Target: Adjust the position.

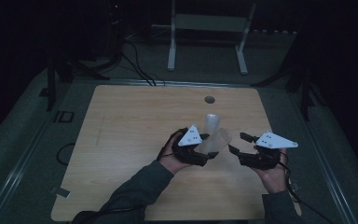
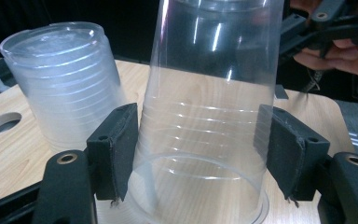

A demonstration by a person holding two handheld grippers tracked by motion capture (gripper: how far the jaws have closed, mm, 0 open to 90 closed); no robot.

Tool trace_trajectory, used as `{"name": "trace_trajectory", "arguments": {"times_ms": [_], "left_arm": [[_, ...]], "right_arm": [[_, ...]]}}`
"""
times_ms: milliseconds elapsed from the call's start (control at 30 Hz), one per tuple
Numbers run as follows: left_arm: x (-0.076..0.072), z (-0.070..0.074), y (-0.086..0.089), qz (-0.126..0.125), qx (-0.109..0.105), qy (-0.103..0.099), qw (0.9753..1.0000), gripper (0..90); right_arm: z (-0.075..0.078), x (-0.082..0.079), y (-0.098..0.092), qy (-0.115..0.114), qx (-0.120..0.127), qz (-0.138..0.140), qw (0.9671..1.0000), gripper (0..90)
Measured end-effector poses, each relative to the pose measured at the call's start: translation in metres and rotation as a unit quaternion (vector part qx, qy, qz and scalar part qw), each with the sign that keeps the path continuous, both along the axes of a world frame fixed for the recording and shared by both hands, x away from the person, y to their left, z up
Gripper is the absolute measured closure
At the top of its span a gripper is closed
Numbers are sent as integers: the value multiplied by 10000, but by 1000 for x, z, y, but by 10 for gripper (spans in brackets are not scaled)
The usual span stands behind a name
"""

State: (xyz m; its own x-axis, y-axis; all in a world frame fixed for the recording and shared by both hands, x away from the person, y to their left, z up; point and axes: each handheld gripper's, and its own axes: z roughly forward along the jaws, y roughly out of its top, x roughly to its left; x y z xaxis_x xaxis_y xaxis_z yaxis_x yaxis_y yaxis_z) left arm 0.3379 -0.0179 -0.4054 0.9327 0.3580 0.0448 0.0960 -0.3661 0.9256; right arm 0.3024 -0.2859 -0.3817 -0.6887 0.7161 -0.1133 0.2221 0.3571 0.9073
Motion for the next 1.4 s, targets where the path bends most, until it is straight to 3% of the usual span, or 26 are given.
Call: {"name": "trace_trajectory", "arguments": {"times_ms": [267,600,1100,1400], "left_arm": [[4,0,2,-64,132,-1,9999,321],[5,1,2,-163,375,-66,9991,321],[6,3,1,-292,687,-141,9971,322],[6,3,1,-309,798,-162,9962,323]], "right_arm": [[6,2,2,-65,-462,140,9988,340],[13,5,0,67,-769,472,9959,340],[22,9,7,245,-1449,846,9855,345],[25,10,11,326,-1660,965,9808,345]]}}
